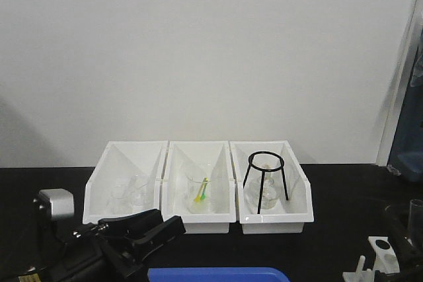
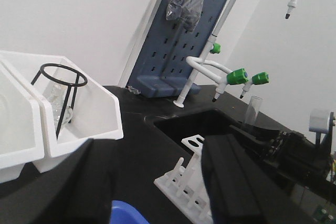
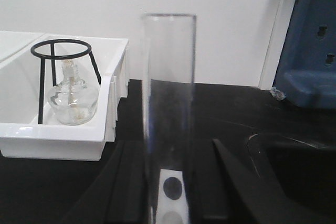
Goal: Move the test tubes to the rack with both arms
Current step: 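Lower the tube into a rack hole with the right gripper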
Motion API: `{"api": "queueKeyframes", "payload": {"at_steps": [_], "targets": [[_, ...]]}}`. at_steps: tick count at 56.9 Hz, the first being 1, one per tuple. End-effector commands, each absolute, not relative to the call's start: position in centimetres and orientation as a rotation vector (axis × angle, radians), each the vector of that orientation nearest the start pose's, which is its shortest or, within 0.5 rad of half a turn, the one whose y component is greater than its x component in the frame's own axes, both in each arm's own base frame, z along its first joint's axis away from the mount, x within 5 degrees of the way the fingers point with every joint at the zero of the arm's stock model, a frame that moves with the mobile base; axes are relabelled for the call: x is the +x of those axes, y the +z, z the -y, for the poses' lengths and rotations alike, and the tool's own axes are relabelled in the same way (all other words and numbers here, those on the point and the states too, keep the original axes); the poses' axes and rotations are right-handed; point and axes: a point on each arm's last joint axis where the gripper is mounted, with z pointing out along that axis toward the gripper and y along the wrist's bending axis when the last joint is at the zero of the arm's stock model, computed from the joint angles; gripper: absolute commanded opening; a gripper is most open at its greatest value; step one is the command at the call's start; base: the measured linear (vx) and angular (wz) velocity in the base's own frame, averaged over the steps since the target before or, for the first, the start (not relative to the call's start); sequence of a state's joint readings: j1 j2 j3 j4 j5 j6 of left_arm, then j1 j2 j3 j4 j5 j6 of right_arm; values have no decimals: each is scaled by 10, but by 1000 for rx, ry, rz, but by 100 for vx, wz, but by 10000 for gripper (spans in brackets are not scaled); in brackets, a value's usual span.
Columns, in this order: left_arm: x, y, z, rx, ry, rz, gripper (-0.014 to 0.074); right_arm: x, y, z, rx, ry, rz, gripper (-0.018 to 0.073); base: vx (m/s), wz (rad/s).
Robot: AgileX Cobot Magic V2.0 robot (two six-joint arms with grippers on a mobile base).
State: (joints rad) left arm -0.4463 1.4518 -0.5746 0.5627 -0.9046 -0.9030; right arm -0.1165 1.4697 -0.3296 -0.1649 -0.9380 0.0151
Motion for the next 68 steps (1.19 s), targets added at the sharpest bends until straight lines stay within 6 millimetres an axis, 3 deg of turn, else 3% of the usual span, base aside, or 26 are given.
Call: {"api": "queueKeyframes", "payload": {"at_steps": [1, 22, 45, 57, 68], "targets": [[236, 270, 156, 284, -1139, -1494, 467, 249, 205, 17, -62, -20, -1546, -6, 0, 0], [236, 270, 156, 284, -1139, -1494, 467, 258, 182, 17, -34, 23, -1572, -6, 0, 0], [236, 270, 156, 284, -1139, -1494, 467, 260, 171, 16, -40, 30, -1622, 12, 0, 0], [236, 270, 156, 284, -1139, -1494, 467, 259, 163, 17, -38, 24, -1706, 102, 0, 0], [236, 270, 156, 284, -1139, -1494, 467, 259, 162, 17, -38, 24, -1715, 258, 0, 0]]}}
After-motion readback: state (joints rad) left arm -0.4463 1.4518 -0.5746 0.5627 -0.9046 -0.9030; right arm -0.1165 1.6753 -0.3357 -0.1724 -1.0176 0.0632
